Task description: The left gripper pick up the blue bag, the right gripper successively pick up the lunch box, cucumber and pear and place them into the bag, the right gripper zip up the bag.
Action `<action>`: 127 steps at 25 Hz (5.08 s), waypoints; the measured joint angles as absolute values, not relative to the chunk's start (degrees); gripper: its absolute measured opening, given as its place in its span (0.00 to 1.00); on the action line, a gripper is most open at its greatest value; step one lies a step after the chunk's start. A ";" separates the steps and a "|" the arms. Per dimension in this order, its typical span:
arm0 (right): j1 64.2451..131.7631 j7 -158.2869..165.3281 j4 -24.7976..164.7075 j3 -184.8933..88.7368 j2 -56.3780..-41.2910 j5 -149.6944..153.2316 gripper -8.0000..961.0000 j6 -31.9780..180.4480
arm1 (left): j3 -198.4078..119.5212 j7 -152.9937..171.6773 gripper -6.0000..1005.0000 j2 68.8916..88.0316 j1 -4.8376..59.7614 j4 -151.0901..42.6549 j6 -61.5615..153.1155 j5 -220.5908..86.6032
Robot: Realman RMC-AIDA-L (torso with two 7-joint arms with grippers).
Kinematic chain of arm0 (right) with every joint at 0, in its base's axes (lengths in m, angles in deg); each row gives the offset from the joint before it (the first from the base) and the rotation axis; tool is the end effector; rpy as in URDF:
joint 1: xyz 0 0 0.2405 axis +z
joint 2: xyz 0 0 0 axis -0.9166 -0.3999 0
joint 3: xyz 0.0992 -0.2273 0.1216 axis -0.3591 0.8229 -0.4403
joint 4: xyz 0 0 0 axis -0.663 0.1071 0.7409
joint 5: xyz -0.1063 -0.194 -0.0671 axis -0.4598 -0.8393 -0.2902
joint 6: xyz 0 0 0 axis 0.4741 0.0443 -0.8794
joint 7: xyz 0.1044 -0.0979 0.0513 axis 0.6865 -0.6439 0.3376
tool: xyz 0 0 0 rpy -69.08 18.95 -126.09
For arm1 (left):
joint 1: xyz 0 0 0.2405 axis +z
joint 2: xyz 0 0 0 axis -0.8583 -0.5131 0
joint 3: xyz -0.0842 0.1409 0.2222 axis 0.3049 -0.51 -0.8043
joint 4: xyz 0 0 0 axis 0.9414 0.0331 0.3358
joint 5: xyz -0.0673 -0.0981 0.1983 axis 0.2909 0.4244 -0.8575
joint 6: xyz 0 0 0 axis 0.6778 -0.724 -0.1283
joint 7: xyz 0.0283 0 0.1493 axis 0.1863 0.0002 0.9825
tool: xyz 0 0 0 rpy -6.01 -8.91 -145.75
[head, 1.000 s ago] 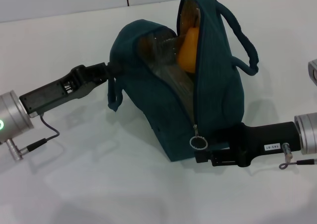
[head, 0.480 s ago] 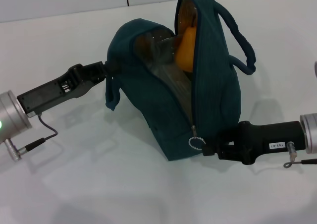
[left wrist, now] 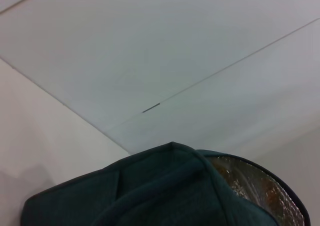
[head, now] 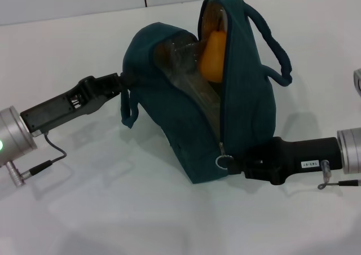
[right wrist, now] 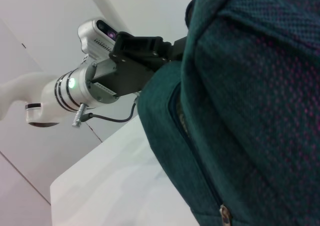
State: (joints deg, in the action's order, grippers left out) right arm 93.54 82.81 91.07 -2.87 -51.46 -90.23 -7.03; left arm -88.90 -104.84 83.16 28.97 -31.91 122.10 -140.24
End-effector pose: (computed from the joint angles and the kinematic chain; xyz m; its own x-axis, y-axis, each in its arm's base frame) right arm 0.3140 0.3114 -0.0491 0.6856 -0.5605 -0.4645 -0.5904 -0.8014 0.0954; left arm -0.2590 0.3570 -0.0550 0.0714 0.8117 0.5797 0.7900 -0.4008 0.4639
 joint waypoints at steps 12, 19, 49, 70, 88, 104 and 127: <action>93.86 83.24 90.99 -2.48 -51.89 -90.23 0.20 -6.30 | -88.99 -104.77 0.07 83.25 28.83 -31.90 122.25 -140.24; 94.29 83.24 90.99 -2.32 -51.99 -90.23 0.14 -6.13 | -88.99 -104.59 0.08 83.20 28.72 -31.90 122.28 -140.25; 95.11 86.94 91.01 -2.87 -51.17 -82.96 0.02 -14.19 | -88.98 -103.87 0.09 83.25 28.83 -32.04 123.77 -140.34; 95.31 86.80 90.37 -2.17 -51.35 -83.35 0.01 -13.39 | -89.07 -88.86 0.49 82.70 32.02 -27.42 131.95 -140.64; 98.65 86.87 90.38 -2.85 -51.57 -82.64 0.02 -11.05 | -98.94 -63.52 0.48 84.31 35.62 -47.31 123.75 -133.59; 103.53 86.99 87.01 -2.59 -51.81 -79.78 0.01 -10.42 | -99.38 -54.84 0.48 84.30 31.33 -53.23 120.70 -127.16; 104.25 88.06 85.80 -2.33 -51.84 -77.39 0.02 -14.04 | -98.92 -49.05 0.47 84.30 27.60 -58.46 116.49 -123.62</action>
State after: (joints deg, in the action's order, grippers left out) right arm 104.25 88.06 85.80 -2.33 -51.84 -77.39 -14.04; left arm -98.92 -49.05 84.30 27.60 -58.46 116.49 -123.62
